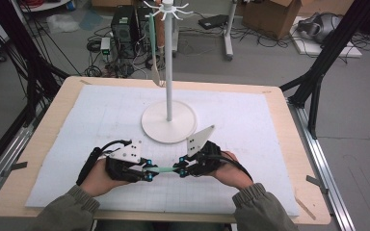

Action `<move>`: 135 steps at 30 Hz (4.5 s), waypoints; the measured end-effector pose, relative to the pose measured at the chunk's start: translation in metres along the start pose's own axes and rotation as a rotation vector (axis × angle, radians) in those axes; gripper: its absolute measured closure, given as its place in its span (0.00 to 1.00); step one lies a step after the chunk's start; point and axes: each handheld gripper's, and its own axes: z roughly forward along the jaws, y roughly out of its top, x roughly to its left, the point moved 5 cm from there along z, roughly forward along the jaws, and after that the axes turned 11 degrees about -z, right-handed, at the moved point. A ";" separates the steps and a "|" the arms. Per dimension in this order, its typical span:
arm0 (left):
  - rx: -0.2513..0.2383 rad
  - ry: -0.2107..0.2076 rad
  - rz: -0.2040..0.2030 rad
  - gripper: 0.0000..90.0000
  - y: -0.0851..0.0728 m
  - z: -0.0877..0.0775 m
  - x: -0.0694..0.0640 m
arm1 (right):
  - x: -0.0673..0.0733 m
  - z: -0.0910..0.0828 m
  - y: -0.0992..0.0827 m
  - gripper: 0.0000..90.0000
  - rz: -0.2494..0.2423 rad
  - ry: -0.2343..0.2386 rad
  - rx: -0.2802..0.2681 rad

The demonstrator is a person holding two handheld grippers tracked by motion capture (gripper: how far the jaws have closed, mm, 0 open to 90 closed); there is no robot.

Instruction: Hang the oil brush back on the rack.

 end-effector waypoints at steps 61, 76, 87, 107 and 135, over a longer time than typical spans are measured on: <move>-0.093 -0.056 -0.039 0.91 0.001 -0.010 0.001 | 0.006 0.013 0.006 0.94 -0.089 -0.032 0.132; -0.229 -0.064 -0.119 0.75 0.011 -0.024 0.004 | 0.002 0.012 0.017 0.94 -0.020 -0.106 -0.080; -0.208 -0.074 -0.108 0.92 0.012 -0.026 0.003 | 0.002 0.015 0.020 0.90 -0.027 -0.116 -0.040; -0.254 0.008 -0.123 0.69 0.010 -0.038 0.006 | -0.004 0.011 0.020 0.94 0.011 -0.127 -0.051; -0.332 0.251 -0.242 0.42 -0.028 -0.075 0.032 | -0.048 -0.034 0.023 0.94 0.211 -0.298 -0.329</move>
